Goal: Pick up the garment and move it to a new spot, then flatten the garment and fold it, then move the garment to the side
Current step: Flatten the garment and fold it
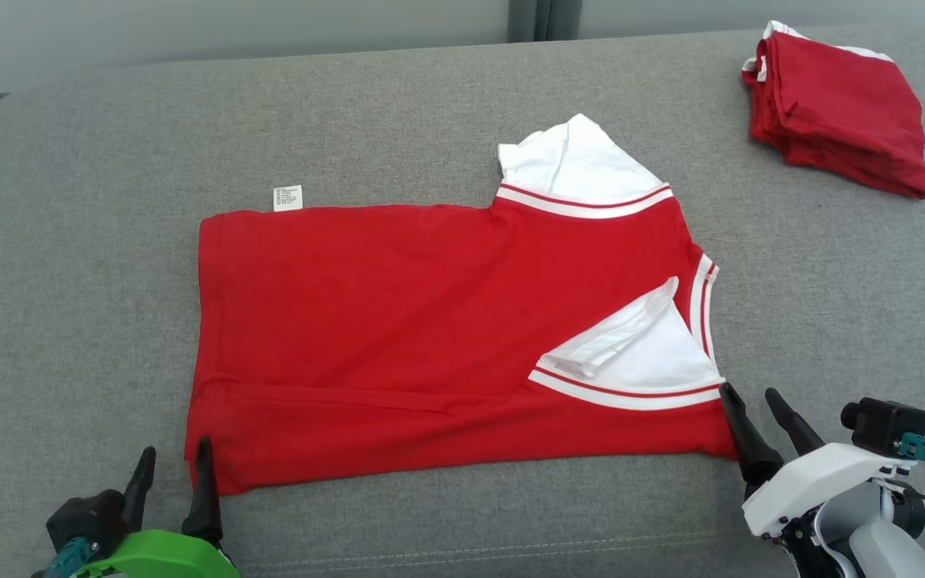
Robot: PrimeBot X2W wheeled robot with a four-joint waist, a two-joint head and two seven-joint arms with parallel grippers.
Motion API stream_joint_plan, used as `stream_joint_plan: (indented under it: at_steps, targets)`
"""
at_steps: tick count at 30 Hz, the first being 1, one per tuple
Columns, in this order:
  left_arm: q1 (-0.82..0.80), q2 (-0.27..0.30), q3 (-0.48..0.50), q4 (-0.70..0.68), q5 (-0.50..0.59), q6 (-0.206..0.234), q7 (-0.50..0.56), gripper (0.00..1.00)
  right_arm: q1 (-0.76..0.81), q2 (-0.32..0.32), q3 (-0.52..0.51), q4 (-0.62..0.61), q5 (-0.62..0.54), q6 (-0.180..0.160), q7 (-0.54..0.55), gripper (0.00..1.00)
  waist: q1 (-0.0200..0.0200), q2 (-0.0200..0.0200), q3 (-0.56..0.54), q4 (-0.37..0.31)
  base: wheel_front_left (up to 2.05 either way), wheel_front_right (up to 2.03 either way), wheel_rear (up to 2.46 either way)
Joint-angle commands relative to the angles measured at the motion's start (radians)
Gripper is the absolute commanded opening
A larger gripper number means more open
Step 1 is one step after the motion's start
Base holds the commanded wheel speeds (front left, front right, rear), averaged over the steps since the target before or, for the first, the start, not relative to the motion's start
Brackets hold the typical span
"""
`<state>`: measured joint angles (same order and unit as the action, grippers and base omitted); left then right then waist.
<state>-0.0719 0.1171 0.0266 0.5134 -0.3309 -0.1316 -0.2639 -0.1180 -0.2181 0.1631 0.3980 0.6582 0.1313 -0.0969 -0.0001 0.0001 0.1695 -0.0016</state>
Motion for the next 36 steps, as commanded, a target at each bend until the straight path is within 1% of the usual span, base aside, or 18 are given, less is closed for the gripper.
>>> stream_joint_plan:
  at_steps: [1,4,8,12,16,19,24,31,36]
  targets:
    - [0.001,-0.001,0.006,-0.012,0.007,0.003,0.001,1.00,0.017,0.005,-0.012,-0.019,-0.017,-0.001,0.006,1.00,0.0001,-0.0001,-0.001,0.003,0.00,0.00,0.00]
    - [0.011,-0.008,0.025,-0.053,0.014,0.003,0.001,1.00,0.019,0.012,-0.036,-0.074,-0.055,-0.001,-0.008,1.00,0.0001,-0.0001,-0.005,0.008,0.00,0.00,0.00]
    - [0.026,-0.022,0.051,-0.137,0.052,0.008,0.001,1.00,0.024,0.027,-0.040,-0.148,-0.102,-0.001,-0.040,1.00,0.0001,-0.0001,-0.013,0.014,0.00,0.00,0.00]
    - [0.041,-0.035,0.065,-0.221,0.108,0.020,0.001,1.00,0.032,0.046,-0.031,-0.194,-0.132,-0.001,-0.075,1.00,0.0001,-0.0001,-0.025,0.023,0.00,0.00,0.00]
    - [0.050,-0.049,0.084,-0.279,0.131,0.025,0.001,1.00,0.028,0.045,-0.029,-0.226,-0.194,-0.001,-0.117,1.00,0.0001,-0.0001,-0.035,0.031,0.00,0.00,0.00]
    - [0.052,-0.054,0.085,-0.294,0.138,0.023,0.001,1.00,0.029,0.047,-0.026,-0.234,-0.237,-0.001,-0.133,1.00,0.0001,-0.0001,-0.040,0.035,0.00,0.00,0.00]
    - [0.034,-0.059,0.093,-0.312,0.150,0.017,0.001,1.00,0.037,0.075,-0.052,-0.251,-0.331,-0.001,-0.160,1.00,0.0001,-0.0001,-0.048,0.036,0.00,0.00,0.00]
    - [0.007,-0.061,0.095,-0.319,0.158,0.011,0.001,1.00,0.037,0.100,-0.069,-0.258,-0.354,-0.001,-0.167,1.00,0.0001,-0.0001,-0.046,0.026,0.00,0.00,0.00]
    - [-0.058,-0.035,0.069,-0.307,0.158,0.005,0.001,1.00,-0.001,0.105,-0.060,-0.261,-0.364,-0.001,-0.168,1.00,0.0001,-0.0001,-0.033,0.016,0.00,0.00,0.00]
